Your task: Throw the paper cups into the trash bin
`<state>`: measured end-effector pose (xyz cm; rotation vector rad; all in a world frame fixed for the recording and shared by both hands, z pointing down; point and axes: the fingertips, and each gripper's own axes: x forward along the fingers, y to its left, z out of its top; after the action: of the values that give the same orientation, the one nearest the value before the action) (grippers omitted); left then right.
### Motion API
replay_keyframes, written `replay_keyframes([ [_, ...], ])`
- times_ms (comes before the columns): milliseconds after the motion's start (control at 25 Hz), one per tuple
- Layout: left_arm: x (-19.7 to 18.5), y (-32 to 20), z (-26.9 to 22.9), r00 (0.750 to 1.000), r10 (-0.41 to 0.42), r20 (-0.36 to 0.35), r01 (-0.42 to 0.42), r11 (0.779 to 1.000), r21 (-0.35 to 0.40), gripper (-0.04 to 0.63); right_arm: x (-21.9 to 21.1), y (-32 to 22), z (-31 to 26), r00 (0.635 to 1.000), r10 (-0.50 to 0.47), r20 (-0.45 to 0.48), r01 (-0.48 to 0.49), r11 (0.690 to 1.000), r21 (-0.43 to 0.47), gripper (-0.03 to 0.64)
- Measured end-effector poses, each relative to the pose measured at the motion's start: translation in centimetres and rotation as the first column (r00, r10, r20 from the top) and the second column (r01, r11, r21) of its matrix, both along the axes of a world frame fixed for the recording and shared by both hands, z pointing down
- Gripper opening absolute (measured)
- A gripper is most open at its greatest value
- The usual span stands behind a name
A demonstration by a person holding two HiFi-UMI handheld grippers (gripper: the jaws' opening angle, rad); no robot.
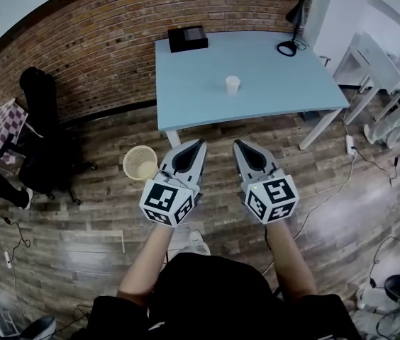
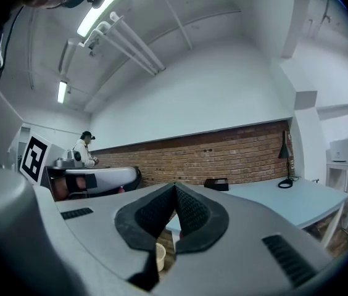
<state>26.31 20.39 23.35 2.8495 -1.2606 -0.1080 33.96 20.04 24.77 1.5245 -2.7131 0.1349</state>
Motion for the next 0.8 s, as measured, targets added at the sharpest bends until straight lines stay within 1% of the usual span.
replay_keyframes([
  [240,-1.9,-2.9,0.8,1.000,0.002,-0.016,-0.002,1.000,-0.017,0.009,-1.5,-2.6,0.7,1.000,0.009,-0.005,-0.009,1.000,-0.015,0.005],
  [800,-5.6,-7.9,0.8,0.999,0.037,-0.037,-0.038,0.999,-0.018,0.009,-4.7,-7.8,0.9,0.998,0.054,-0.026,-0.054,0.998,-0.022,0.004],
])
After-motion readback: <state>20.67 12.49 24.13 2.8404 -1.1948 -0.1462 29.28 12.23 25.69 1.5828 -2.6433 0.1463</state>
